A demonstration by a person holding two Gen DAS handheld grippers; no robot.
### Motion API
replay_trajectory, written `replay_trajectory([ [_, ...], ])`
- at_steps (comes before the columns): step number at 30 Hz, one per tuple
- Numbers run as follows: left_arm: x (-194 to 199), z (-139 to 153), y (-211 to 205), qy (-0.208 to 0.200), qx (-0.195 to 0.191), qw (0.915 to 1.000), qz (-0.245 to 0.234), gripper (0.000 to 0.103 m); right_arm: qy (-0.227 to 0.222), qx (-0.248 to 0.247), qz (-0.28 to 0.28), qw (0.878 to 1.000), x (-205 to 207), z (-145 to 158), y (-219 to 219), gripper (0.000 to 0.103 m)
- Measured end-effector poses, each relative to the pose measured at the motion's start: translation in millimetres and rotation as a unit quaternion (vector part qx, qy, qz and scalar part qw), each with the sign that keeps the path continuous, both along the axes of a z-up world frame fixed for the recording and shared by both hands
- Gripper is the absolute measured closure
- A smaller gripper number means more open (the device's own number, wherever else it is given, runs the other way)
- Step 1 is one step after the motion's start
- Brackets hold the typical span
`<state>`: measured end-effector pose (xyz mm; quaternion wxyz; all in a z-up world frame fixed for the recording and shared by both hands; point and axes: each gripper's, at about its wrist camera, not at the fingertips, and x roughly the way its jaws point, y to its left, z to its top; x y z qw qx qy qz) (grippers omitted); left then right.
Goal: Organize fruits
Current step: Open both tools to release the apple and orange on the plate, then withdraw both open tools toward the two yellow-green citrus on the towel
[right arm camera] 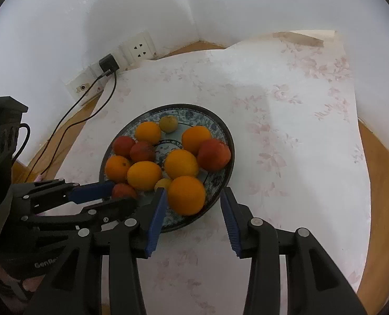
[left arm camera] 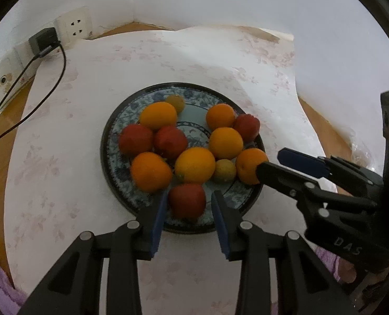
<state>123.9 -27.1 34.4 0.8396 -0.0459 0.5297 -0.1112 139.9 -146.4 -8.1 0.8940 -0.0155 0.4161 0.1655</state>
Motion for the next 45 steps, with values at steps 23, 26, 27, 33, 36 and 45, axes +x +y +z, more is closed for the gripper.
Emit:
replay_trajectory([
  [23,-76.5,15.0,22.0,0.022,0.001,0.9986,0.048,0.064,0.018,0.009,0.012,1.0,-80.6,-6.6,0.3,0.06],
  [26,-88.4,16.6,21.8,0.026,-0.005,0.9985,0.048,0.064,0.019,0.008,0.014,1.0,-89.7,-8.0,1.3,0.06],
  [27,-91.8,16.5,21.0,0.03,-0.009,0.9984,0.046,0.064,0.02,0.007,0.014,1.0,-93.7,-8.8,1.2,0.06],
  [33,-110.8,11.6,11.8,0.055,-0.027,0.9977,0.029,0.064,0.023,0.005,0.008,1.0,-109.5,-12.7,-2.4,0.06],
  [36,-119.2,9.0,3.8,0.062,-0.019,0.9977,0.018,0.064,0.027,0.006,0.003,1.0,-115.3,-16.3,-5.6,0.06],
  [45,-131.7,4.3,-7.8,0.073,-0.019,0.9971,-0.002,0.064,0.031,0.01,-0.011,0.999,-123.5,-20.0,-13.6,0.06],
])
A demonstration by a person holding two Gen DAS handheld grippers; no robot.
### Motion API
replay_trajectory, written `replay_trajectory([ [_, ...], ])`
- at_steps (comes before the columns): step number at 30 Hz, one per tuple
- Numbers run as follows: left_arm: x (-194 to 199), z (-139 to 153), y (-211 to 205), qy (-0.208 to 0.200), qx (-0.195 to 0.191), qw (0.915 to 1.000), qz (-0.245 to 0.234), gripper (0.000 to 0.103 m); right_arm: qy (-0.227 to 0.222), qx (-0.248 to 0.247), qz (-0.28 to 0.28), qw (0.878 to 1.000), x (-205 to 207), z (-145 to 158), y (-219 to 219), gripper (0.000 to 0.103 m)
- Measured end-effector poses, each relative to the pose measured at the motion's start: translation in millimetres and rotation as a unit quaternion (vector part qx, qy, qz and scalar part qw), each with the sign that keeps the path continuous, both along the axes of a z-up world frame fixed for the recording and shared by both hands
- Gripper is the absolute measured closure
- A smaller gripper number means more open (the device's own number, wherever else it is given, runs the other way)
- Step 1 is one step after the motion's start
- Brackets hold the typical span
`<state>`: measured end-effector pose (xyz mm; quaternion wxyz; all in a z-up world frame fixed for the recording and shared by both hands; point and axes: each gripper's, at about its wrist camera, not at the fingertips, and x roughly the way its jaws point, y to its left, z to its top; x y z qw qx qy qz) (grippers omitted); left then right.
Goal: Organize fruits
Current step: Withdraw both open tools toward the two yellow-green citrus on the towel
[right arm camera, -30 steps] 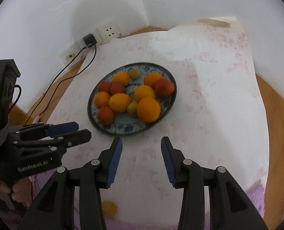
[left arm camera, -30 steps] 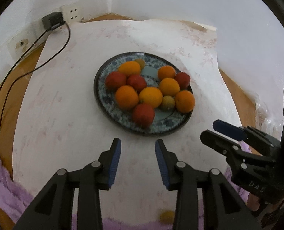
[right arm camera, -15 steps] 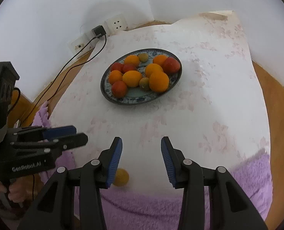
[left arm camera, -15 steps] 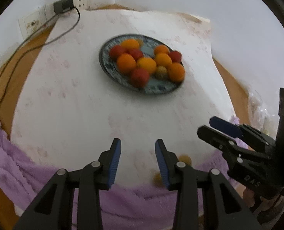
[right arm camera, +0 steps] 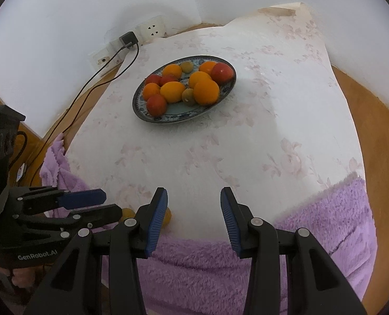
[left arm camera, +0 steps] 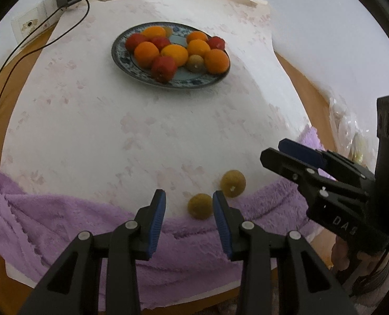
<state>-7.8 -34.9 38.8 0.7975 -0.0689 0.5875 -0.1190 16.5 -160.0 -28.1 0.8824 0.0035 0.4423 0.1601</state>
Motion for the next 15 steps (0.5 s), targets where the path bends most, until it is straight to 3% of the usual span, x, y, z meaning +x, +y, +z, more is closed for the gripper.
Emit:
replay_trajectory([
  [15,2.0,-19.3,-12.9,0.019,0.018,0.9996,-0.005,0.065,0.012,0.005,0.0,1.0,-5.8,0.2,-5.6,0.06],
])
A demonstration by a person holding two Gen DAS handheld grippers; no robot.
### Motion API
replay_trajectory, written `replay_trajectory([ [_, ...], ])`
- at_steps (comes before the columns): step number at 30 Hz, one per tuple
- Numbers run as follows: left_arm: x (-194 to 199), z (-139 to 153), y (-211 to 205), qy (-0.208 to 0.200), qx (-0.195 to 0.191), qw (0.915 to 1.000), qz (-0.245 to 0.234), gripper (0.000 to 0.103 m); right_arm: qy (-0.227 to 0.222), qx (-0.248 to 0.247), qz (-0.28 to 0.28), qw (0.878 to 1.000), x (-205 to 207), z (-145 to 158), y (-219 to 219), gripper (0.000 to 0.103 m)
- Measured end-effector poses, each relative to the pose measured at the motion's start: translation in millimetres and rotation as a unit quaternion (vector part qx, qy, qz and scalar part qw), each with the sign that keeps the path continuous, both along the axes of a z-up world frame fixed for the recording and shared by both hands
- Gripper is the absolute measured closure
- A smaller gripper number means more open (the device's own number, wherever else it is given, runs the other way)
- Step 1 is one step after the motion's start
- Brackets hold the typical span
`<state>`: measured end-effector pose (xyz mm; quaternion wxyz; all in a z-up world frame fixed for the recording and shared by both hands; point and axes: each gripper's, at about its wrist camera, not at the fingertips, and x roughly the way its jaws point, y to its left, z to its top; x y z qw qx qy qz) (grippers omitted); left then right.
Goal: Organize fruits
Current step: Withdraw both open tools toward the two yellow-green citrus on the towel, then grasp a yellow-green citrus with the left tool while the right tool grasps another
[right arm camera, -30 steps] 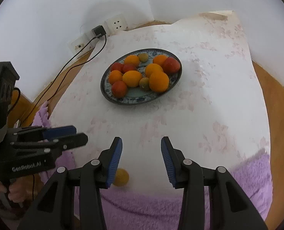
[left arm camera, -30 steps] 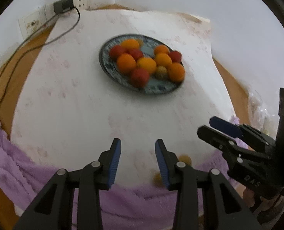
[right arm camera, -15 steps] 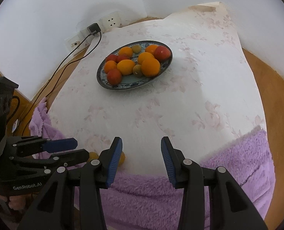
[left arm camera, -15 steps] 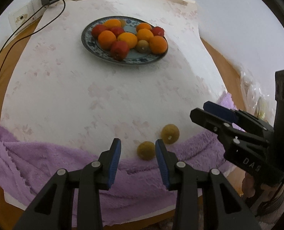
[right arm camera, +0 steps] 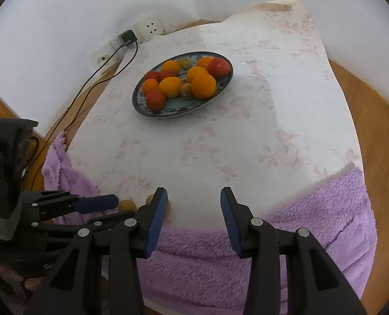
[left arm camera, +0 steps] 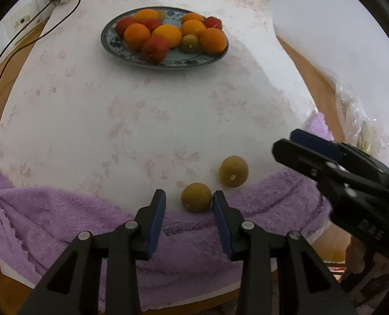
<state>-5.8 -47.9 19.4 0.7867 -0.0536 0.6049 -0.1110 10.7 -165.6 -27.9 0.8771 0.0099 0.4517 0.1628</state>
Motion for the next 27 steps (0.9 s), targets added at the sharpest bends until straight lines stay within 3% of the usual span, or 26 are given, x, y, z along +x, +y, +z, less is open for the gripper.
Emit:
replay_trajectory([
  [3,1.0,0.2,0.3,-0.005,0.001,1.0,0.002,0.065,0.002,-0.002,0.004,1.0,-0.8,-0.1,0.4,0.06],
  [6,1.4,-0.5,1.3,-0.004,-0.004,1.0,0.003,0.078,0.004,0.0,0.006,1.0,-1.1,-0.6,1.1,0.06],
  [22,4.6,5.7,34.4,-0.016,-0.001,0.9986,0.049,0.078,0.017,-0.009,0.054,0.998,-1.5,-9.1,29.5,0.06],
  [27,5.2,6.5,38.8,-0.019,0.002,0.9984,0.054,0.078,0.025,-0.021,0.073,0.997,-2.0,-15.3,41.9,0.065],
])
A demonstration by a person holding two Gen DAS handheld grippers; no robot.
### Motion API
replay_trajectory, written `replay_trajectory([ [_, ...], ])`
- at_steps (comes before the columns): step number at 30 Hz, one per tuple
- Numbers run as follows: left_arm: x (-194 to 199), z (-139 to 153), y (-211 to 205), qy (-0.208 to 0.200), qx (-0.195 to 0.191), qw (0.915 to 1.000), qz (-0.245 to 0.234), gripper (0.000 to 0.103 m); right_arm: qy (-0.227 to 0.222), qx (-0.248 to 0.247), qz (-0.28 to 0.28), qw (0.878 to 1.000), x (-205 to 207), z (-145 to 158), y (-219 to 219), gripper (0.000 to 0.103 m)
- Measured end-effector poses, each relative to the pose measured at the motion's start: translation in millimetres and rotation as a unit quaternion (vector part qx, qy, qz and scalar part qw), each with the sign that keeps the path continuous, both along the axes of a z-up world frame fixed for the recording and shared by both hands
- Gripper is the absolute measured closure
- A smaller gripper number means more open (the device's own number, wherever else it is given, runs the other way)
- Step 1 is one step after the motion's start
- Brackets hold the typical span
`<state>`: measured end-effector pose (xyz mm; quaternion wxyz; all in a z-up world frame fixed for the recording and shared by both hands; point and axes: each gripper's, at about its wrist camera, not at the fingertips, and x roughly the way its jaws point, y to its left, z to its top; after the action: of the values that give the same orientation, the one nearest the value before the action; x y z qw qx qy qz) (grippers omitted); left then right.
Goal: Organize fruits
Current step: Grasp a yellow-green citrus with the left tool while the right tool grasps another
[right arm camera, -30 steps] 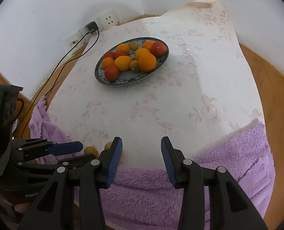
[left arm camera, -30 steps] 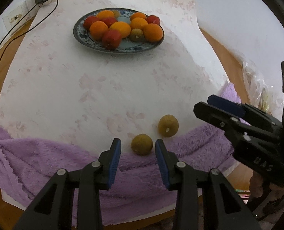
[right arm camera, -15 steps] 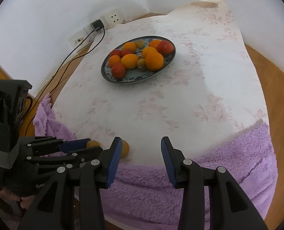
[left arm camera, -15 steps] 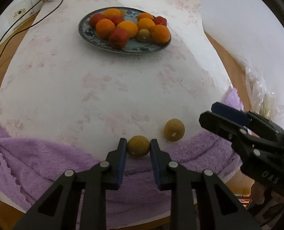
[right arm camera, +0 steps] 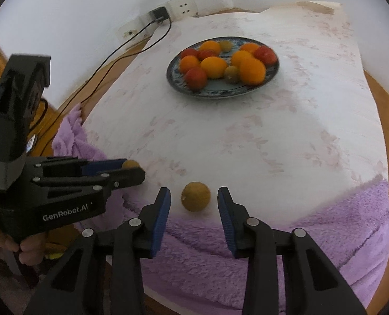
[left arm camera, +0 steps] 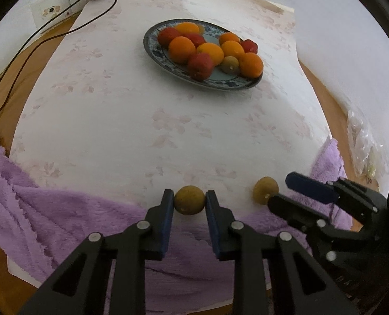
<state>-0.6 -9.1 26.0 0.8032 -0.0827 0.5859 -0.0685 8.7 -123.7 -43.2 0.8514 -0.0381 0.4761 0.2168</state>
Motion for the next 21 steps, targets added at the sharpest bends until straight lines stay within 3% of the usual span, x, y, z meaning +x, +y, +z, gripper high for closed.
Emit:
replay_trajectory([
  [7,0.0,-0.5,7.0,-0.001,-0.002,1.0,0.004,0.078,0.009,-0.013,-0.002,1.0,1.1,-6.6,3.7,0.065],
  [13,0.3,-0.6,6.5,-0.003,-0.004,1.0,0.005,0.078,0.013,-0.018,-0.001,1.0,2.8,-10.7,7.1,0.076],
  [21,5.3,9.2,9.9,-0.019,-0.011,0.9998,0.005,0.078,-0.004,-0.01,-0.005,1.0,4.6,-0.3,3.5,0.076],
])
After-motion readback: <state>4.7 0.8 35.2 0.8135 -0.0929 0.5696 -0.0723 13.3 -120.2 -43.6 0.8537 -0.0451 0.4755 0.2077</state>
